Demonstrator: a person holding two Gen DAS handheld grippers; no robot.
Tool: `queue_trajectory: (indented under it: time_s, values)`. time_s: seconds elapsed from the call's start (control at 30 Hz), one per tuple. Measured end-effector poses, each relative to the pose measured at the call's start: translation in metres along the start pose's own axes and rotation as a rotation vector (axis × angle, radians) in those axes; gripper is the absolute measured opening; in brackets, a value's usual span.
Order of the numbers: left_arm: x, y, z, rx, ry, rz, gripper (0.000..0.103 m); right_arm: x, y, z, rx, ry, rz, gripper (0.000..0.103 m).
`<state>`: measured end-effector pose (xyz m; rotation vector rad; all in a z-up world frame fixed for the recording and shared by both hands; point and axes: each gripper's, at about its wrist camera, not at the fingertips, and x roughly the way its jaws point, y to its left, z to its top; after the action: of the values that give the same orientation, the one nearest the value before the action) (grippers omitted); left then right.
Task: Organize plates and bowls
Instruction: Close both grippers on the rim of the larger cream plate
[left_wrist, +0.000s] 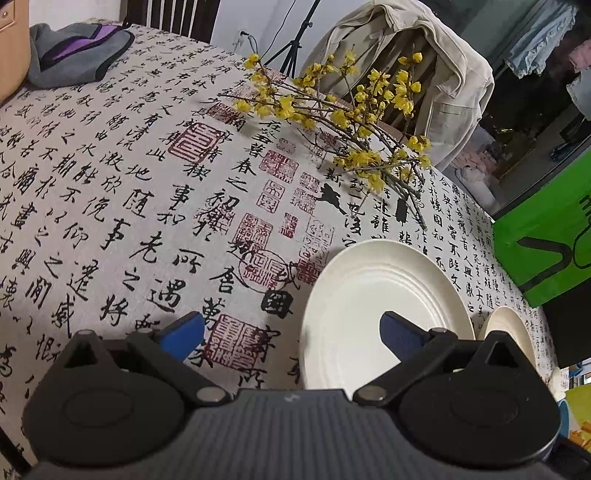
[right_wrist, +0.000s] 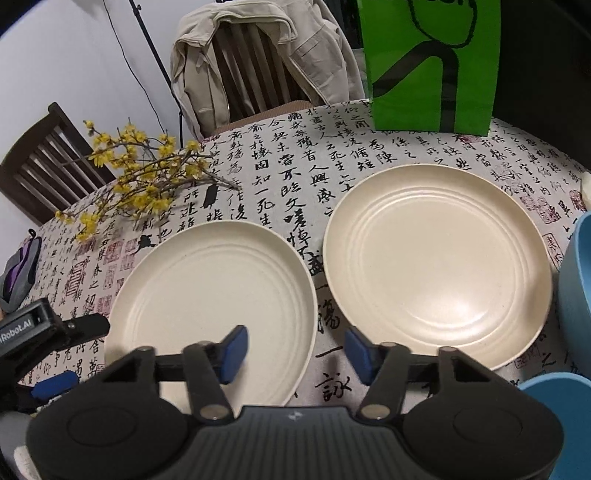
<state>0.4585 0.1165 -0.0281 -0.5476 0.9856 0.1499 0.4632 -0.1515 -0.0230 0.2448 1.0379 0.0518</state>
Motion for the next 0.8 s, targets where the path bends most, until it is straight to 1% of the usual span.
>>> queue_trajectory:
  time_s: [0.07,0.1,0.13,0.23,0.37,0.43,0.5,0.63,0.7,0.73,0.8]
  values:
    - [0.002,-0.001,-0.001,0.005,-0.014,-0.015,0.103,0.004,0.001,0.002,-0.01,0.013,-0.025,0.051]
    - [0.003,-0.002,-0.002,0.013,-0.024,-0.022,0.103,0.008,0.002,0.003,-0.016,0.023,-0.034,0.046]
    - [0.005,-0.006,-0.003,0.033,-0.032,-0.017,0.103,0.01,0.002,0.004,-0.02,0.027,-0.038,0.043]
    - [0.01,-0.011,-0.007,0.06,-0.043,-0.01,0.103,0.016,0.002,0.005,-0.021,0.029,-0.044,0.039]
    - [0.013,-0.013,-0.009,0.08,-0.06,-0.017,0.102,0.023,0.004,0.007,-0.039,0.038,-0.065,0.035]
    - [0.014,-0.014,-0.009,0.089,-0.062,-0.036,0.099,0.026,0.005,0.008,-0.049,0.041,-0.072,0.032]
    - [0.016,-0.013,-0.009,0.082,-0.047,-0.07,0.09,0.029,0.005,0.008,-0.056,0.043,-0.075,0.03]
    - [0.019,-0.013,-0.009,0.083,-0.052,-0.074,0.08,0.031,0.004,0.009,-0.054,0.049,-0.065,0.026]
    - [0.021,-0.012,-0.01,0.077,-0.044,-0.085,0.073,0.032,0.004,0.009,-0.053,0.048,-0.061,0.025]
    - [0.022,-0.012,-0.01,0.076,-0.043,-0.09,0.072,0.032,0.004,0.009,-0.052,0.047,-0.057,0.024]
    - [0.022,-0.013,-0.011,0.081,-0.047,-0.093,0.063,0.032,0.004,0.009,-0.051,0.044,-0.052,0.023]
